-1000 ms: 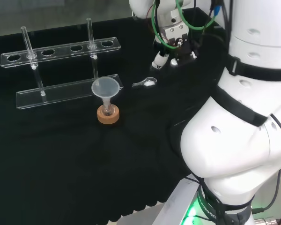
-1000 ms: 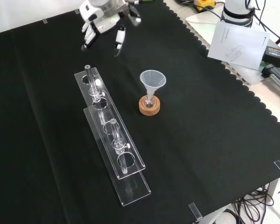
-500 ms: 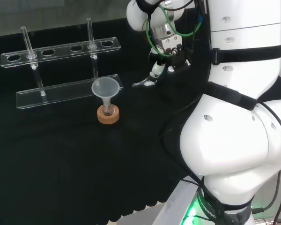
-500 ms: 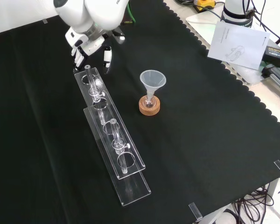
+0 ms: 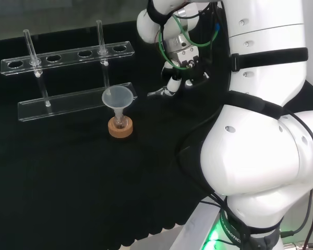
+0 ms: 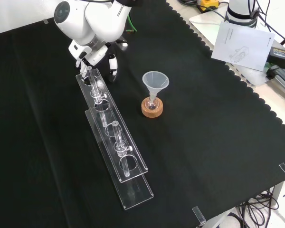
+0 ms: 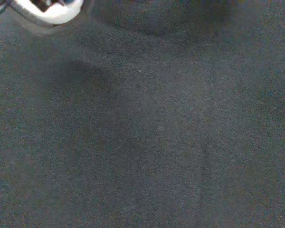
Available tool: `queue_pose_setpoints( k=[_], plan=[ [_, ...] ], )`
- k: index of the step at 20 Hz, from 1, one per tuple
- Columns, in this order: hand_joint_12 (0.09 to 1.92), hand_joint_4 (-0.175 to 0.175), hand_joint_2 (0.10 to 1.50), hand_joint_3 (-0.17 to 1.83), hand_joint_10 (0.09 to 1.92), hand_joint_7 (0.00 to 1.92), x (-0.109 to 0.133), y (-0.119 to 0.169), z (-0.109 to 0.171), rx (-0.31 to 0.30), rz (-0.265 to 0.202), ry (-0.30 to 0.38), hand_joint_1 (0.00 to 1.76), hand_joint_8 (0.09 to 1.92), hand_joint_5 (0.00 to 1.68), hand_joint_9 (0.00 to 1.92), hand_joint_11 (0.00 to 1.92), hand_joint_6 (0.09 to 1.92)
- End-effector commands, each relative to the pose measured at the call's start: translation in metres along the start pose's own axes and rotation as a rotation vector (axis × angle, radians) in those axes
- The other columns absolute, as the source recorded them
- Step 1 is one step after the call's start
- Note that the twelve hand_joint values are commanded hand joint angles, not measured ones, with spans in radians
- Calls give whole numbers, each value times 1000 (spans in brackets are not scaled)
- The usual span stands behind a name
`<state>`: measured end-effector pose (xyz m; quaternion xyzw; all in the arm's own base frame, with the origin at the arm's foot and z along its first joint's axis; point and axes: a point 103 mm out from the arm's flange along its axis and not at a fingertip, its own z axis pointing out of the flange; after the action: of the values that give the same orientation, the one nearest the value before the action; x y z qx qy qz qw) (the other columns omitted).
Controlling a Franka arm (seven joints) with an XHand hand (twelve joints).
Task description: Pick up the weighing funnel.
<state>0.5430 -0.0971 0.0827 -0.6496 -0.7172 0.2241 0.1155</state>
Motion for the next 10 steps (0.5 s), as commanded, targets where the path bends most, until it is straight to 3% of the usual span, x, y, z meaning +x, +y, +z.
queue_pose_setpoints(
  k=[1, 10],
  plan=[
    [1289, -23, 644, 434, 484, 502, 4, 0, 1, 0, -4, -10, 821, 656, 562, 745, 463, 136],
    [1286, -5, 649, 452, 489, 525, 4, 7, 6, -12, 24, -17, 837, 662, 634, 766, 475, 178]
  ],
)
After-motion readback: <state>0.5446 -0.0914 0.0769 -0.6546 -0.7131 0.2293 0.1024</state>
